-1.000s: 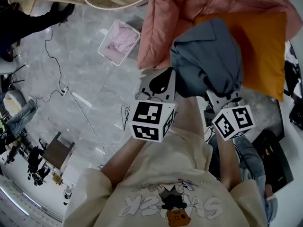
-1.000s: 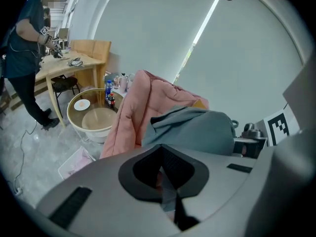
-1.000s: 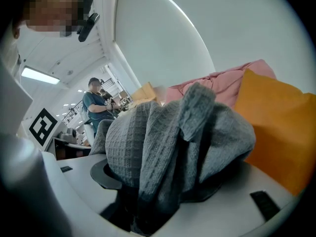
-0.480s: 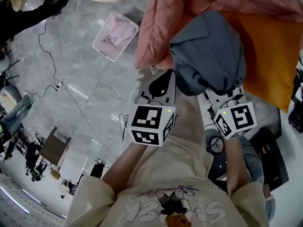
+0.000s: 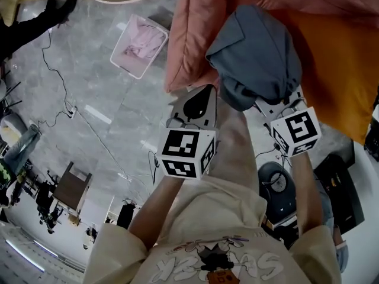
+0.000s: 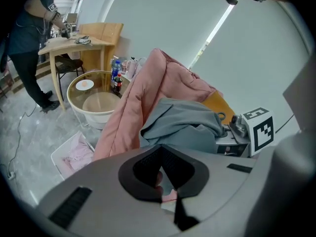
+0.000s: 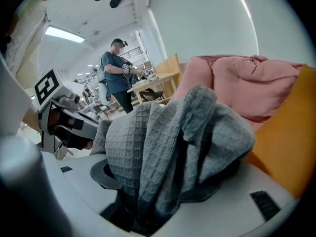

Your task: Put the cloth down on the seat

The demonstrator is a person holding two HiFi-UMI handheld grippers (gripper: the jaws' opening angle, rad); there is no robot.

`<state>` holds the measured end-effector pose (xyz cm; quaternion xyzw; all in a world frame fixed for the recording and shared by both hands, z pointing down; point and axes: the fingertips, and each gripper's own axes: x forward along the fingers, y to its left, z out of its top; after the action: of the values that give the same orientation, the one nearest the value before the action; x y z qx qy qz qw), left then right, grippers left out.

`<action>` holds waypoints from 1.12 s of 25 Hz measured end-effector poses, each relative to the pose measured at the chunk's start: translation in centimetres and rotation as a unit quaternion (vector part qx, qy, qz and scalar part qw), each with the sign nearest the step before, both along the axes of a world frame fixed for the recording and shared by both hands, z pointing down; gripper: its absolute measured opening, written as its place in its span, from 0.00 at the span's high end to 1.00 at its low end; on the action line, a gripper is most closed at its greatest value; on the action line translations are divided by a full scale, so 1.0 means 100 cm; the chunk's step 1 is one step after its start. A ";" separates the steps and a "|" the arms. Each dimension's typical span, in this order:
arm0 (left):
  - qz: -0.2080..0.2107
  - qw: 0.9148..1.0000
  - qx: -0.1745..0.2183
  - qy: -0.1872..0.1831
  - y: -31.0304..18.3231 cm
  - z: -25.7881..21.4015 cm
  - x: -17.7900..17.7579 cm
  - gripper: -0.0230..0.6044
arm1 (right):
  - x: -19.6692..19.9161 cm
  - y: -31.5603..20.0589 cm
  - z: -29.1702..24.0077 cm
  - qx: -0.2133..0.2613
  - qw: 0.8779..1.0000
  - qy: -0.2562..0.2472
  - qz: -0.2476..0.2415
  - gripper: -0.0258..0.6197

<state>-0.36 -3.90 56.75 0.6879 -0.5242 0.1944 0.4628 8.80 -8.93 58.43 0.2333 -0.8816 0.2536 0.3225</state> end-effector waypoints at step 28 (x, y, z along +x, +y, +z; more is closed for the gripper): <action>0.034 0.998 -0.050 0.006 -0.023 0.086 0.026 0.96 | -0.005 -0.020 0.103 -0.018 0.998 0.041 -0.032 0.49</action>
<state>2.26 -6.17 65.34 0.6821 -0.4877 0.2320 0.4931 8.31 -10.94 68.72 0.2090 -0.8700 0.2496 0.3702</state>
